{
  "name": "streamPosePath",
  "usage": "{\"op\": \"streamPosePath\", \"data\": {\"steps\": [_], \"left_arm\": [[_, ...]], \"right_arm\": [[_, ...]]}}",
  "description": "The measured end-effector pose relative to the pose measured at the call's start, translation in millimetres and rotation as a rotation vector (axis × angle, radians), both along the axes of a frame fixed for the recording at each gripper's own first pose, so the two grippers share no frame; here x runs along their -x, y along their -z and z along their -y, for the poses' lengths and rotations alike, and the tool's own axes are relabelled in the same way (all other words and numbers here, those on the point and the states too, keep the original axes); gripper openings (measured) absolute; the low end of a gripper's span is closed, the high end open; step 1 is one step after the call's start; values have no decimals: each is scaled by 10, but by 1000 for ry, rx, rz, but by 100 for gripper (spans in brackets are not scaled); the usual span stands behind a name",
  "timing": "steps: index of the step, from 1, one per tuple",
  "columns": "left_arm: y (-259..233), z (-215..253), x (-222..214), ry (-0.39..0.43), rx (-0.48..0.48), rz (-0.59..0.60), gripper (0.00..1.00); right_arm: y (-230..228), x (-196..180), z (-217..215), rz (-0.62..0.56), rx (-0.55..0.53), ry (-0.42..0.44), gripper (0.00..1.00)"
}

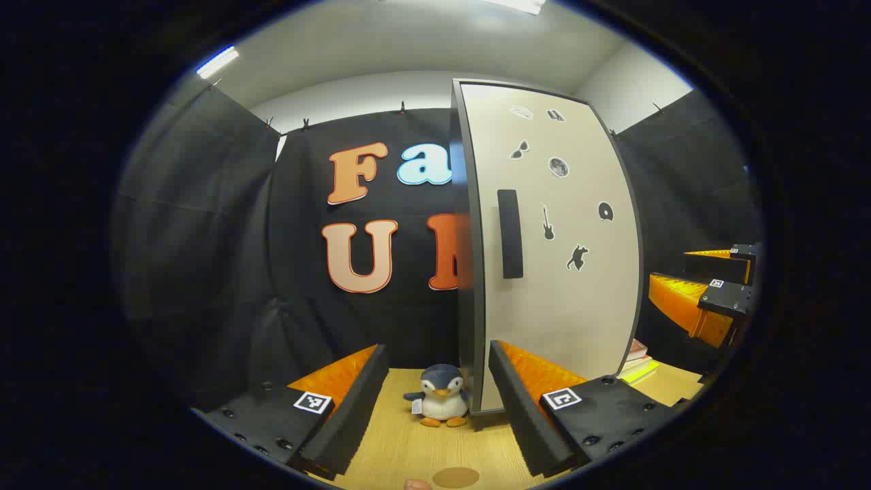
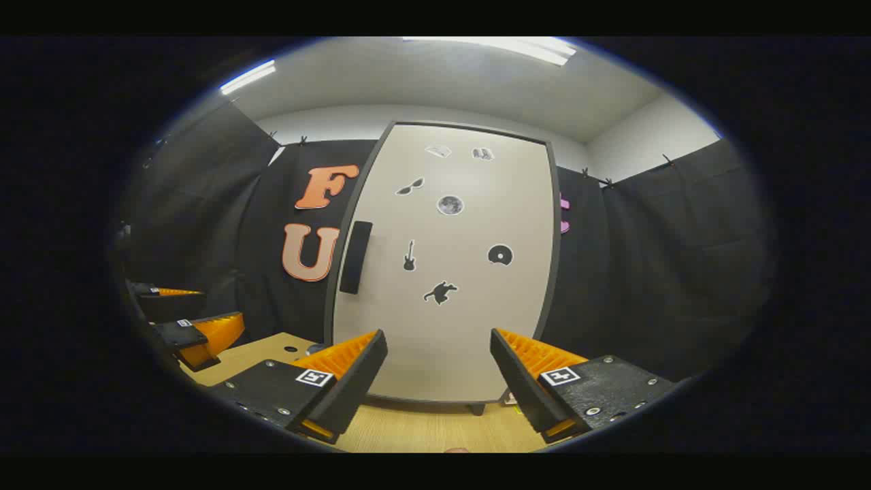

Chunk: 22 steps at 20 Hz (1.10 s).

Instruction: Open the cabinet door with the right hand, grasp the bottle in the cabinet with the left hand and place it on the coaster, then close the cabinet door with the right hand.

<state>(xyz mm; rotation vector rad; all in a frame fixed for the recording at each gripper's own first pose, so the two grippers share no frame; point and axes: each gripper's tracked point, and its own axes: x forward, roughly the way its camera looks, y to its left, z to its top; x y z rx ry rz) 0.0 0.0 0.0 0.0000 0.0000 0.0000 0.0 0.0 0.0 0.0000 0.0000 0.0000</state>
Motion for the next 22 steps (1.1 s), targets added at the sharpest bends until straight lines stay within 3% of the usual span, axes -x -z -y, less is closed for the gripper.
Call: {"op": "streamPosePath", "data": {"steps": [16,22], "left_arm": [[-73,-57,-54,-13,6,18,97],[-89,-33,-110,11,41,13,97]], "right_arm": [[27,-53,-74,2,-24,-33,95],[-20,-232,-209,0,-27,-65,95]]}}
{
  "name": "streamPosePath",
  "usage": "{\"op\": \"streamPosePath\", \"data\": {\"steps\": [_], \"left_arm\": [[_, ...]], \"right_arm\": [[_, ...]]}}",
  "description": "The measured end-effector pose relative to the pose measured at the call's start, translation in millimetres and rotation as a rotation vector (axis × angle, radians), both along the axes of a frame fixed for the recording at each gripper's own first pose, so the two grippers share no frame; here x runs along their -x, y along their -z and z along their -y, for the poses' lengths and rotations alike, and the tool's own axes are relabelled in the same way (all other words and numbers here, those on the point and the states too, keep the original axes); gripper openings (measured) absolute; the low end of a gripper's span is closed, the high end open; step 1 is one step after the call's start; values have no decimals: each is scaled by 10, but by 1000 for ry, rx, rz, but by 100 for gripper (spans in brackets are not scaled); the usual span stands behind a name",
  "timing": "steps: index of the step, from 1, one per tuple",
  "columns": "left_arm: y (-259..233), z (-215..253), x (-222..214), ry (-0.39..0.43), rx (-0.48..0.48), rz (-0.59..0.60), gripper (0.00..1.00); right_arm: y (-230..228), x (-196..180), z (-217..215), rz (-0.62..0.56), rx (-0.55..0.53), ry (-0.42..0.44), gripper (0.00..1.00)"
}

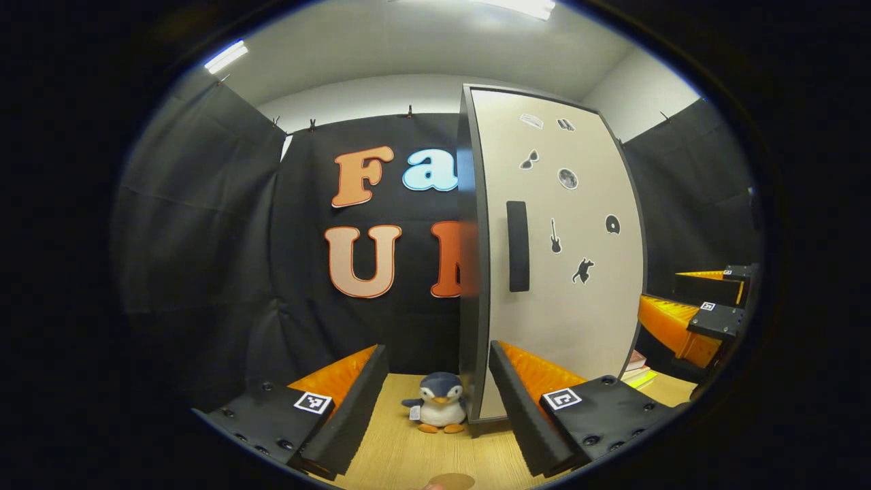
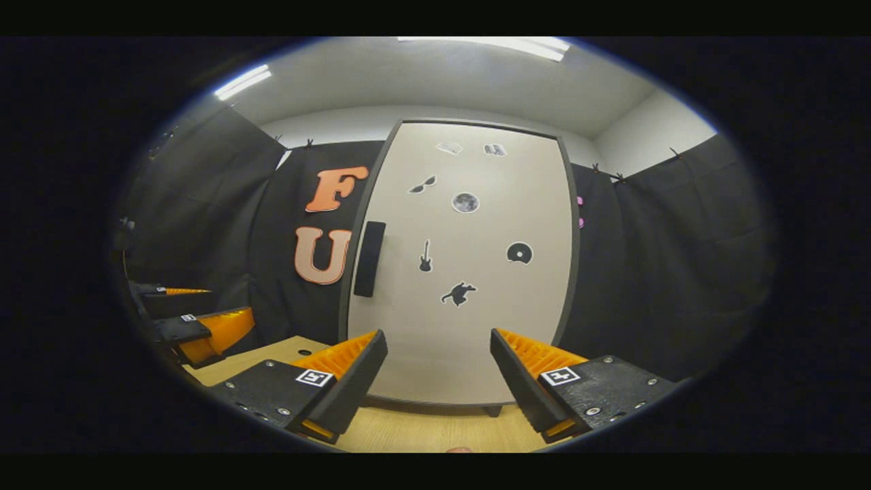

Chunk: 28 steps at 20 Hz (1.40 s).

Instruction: Open the cabinet door with the right hand, grasp the bottle in the cabinet with the left hand and place it on the coaster, then close the cabinet door with the right hand.

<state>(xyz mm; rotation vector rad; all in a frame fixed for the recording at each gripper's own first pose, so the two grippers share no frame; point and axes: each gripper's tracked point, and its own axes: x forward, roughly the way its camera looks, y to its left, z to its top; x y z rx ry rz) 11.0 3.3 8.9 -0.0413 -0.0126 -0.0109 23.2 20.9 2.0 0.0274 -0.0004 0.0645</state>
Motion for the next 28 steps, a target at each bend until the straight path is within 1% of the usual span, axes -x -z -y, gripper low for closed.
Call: {"op": "streamPosePath", "data": {"steps": [5,9,16,19,20,22,23,26,27,28], "left_arm": [[-21,-83,-65,-12,-20,9,97],[68,-212,-124,-18,-17,-22,97],[196,-414,-235,-18,6,-50,97],[231,-484,-285,-13,0,-51,97],[237,-493,-299,-8,-4,-50,97],[234,-516,-342,-2,-13,-43,97],[235,-527,-359,0,-14,-40,97],[266,-560,-394,2,3,-39,96],[288,-570,-406,2,10,-43,96],[299,-582,-399,1,15,-45,96]], "right_arm": [[-130,-286,-328,18,-24,-58,95],[-243,-557,-696,37,-62,-117,95],[-463,-1079,-1019,71,-93,-102,95],[-503,-1320,-1043,55,-108,-66,95],[-505,-1385,-1054,46,-116,-58,97],[-485,-1509,-1080,26,-133,-45,95],[-464,-1566,-1092,12,-133,-37,96],[-405,-1683,-1105,-12,-118,-16,90],[-388,-1705,-1120,-21,-117,-13,86],[-383,-1732,-1147,-26,-119,-13,83]]}}
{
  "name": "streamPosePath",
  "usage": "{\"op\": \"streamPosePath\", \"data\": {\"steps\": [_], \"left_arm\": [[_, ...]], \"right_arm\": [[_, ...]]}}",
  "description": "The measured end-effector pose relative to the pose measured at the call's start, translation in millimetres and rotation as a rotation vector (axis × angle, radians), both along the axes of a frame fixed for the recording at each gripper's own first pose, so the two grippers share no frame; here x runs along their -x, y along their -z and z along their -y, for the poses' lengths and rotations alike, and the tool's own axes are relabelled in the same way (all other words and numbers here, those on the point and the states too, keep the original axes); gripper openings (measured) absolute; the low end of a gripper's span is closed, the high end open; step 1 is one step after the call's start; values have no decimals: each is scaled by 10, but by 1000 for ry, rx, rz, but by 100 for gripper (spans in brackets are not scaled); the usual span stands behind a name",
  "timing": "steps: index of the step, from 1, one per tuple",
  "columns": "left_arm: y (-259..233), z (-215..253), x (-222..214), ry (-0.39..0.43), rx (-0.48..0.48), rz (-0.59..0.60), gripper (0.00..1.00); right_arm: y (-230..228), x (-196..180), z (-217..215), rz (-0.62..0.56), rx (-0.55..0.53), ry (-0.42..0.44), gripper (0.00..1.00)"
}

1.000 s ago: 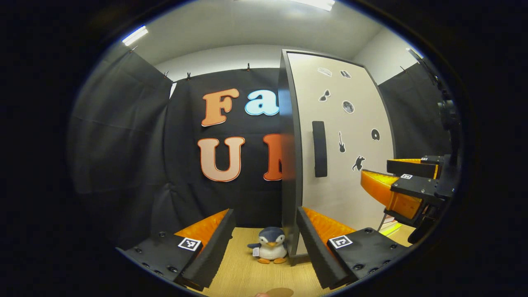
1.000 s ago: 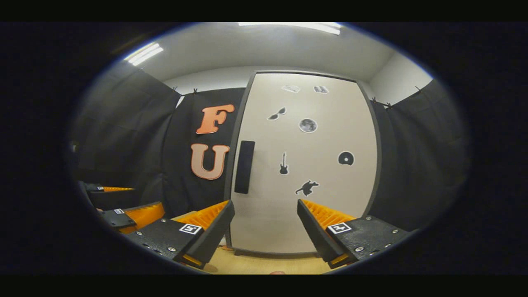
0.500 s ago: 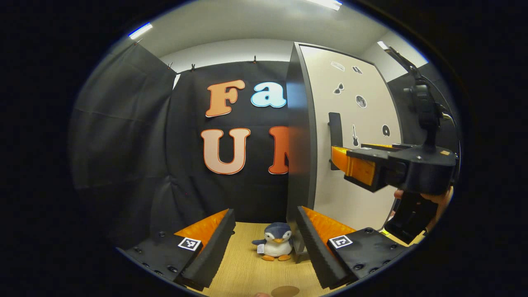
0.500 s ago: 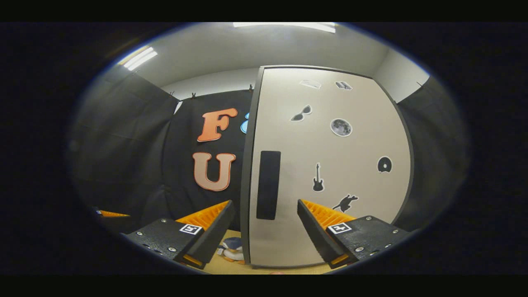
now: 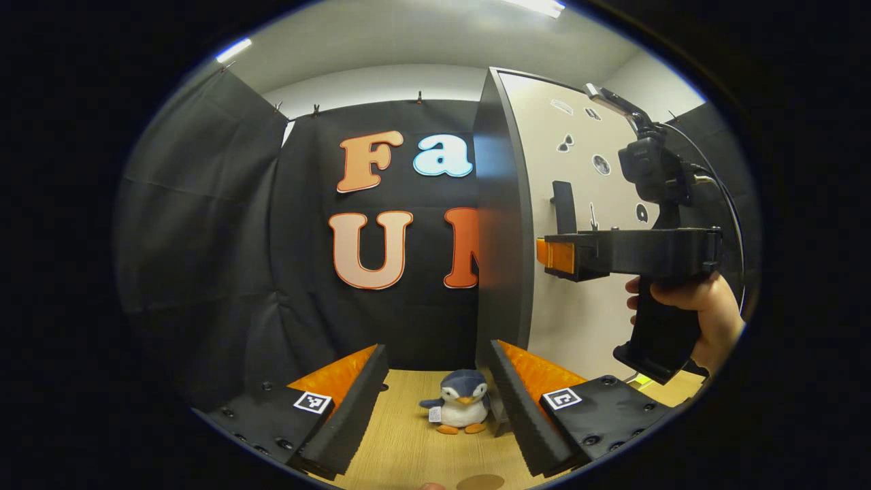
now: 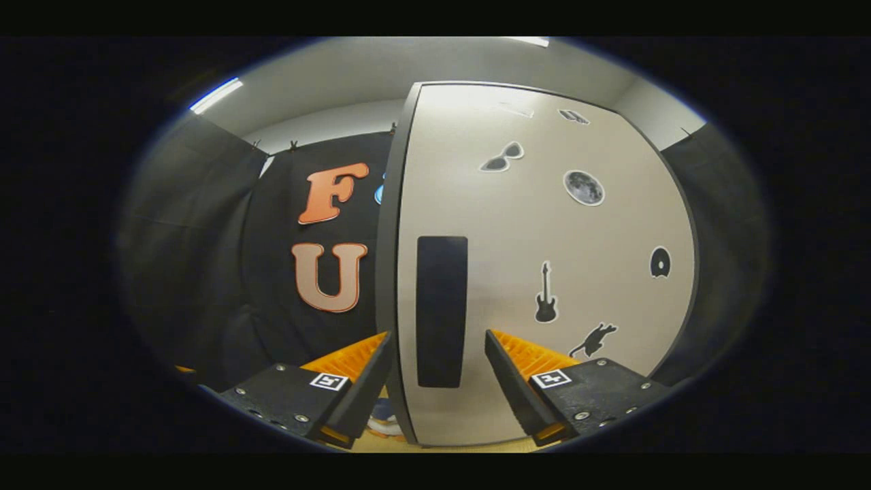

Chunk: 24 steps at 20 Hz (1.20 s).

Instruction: Open the cabinet door with the right hand, grasp the bottle in the cabinet with the left hand and place it on the coaster, then close the cabinet door with the right hand.

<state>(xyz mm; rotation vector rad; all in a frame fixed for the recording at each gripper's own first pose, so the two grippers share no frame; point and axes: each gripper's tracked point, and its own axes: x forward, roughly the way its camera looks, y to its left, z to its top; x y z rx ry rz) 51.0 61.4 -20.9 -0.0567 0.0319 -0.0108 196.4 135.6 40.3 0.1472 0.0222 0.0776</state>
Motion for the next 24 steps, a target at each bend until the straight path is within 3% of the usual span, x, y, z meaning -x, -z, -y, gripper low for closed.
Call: {"op": "streamPosePath", "data": {"steps": [2,3,4,5,7,13,24], "left_arm": [[15,-21,17,-6,5,-3,97],[22,-32,13,-10,3,-6,97],[33,-52,11,-16,0,-8,97],[41,-71,17,-23,-2,-8,97],[58,-124,52,-41,5,-7,97],[128,-271,140,-78,25,-21,97],[102,-224,24,-76,11,-7,96]], "right_arm": [[45,-40,-21,-21,-2,8,74],[43,-49,4,-15,2,22,62],[30,-50,4,-12,1,30,61],[45,-54,30,-13,0,45,49],[35,-48,36,-14,-18,40,38],[41,-32,47,-19,-33,26,25],[-70,234,81,16,-60,1,20]]}}
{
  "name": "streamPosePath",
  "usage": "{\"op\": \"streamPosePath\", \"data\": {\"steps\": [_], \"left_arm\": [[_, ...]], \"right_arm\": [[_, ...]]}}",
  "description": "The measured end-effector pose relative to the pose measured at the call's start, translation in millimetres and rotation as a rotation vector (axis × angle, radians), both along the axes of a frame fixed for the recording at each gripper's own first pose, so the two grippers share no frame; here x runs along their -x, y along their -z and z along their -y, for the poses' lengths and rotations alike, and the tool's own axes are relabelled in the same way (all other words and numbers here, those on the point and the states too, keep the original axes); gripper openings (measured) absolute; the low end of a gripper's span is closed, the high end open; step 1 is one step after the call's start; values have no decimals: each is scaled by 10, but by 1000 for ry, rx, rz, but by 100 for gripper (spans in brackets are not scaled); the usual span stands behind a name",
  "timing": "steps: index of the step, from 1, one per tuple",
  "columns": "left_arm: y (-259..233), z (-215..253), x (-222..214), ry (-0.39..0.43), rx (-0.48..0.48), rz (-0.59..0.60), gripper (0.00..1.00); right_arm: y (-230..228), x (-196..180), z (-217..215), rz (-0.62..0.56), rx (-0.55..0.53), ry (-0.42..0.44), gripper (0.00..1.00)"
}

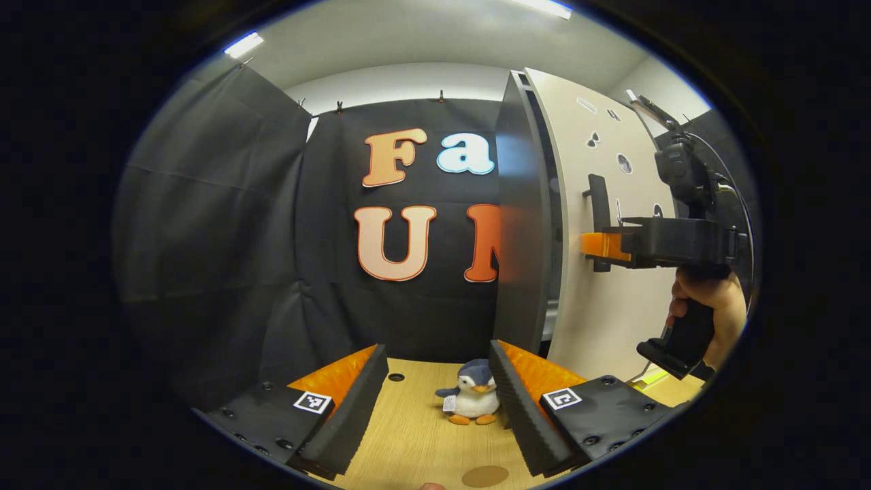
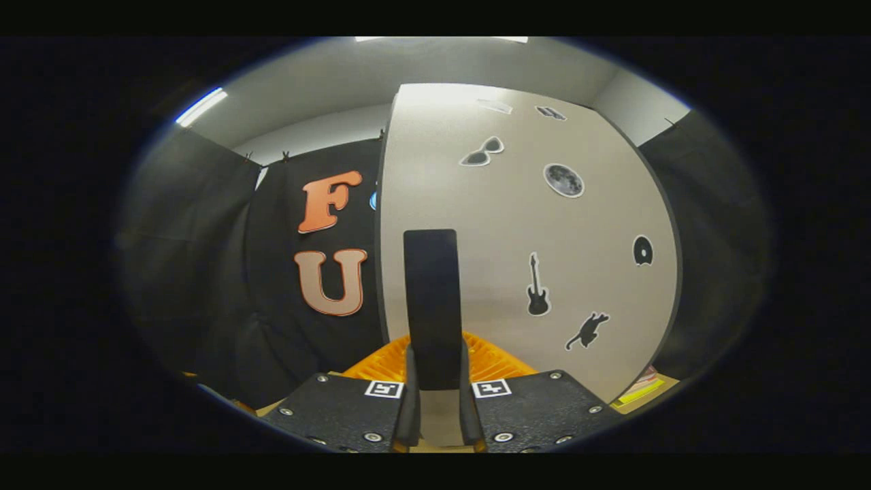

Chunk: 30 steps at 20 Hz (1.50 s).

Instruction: Open the cabinet door with the right hand, grasp the bottle in the cabinet with the left hand and place it on the coaster, then close the cabinet door with the right hand.

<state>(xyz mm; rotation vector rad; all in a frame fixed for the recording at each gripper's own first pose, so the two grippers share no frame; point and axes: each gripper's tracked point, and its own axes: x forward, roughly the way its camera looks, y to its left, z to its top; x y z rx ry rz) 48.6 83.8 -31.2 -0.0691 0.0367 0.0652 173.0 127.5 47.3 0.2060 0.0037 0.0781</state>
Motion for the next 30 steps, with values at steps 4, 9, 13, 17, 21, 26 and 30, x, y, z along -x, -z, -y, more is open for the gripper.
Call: {"op": "streamPosePath", "data": {"steps": [4,9,13,17,21,26,30], "left_arm": [[-35,117,82,8,9,10,96],[15,295,274,24,10,9,97],[-25,442,212,51,8,17,97],[-99,609,193,89,-13,36,98],[-144,812,195,128,-14,50,96],[-173,1065,236,185,-5,54,98],[-239,1251,284,225,1,64,98]], "right_arm": [[-6,100,42,-5,-12,-20,22],[-6,215,102,1,-18,-46,22],[2,266,145,-5,-46,-71,19],[19,323,196,-8,-70,-88,20],[29,380,255,-11,-65,-101,20],[37,453,346,-8,-65,-97,20],[50,510,425,-20,-76,-84,20]]}}
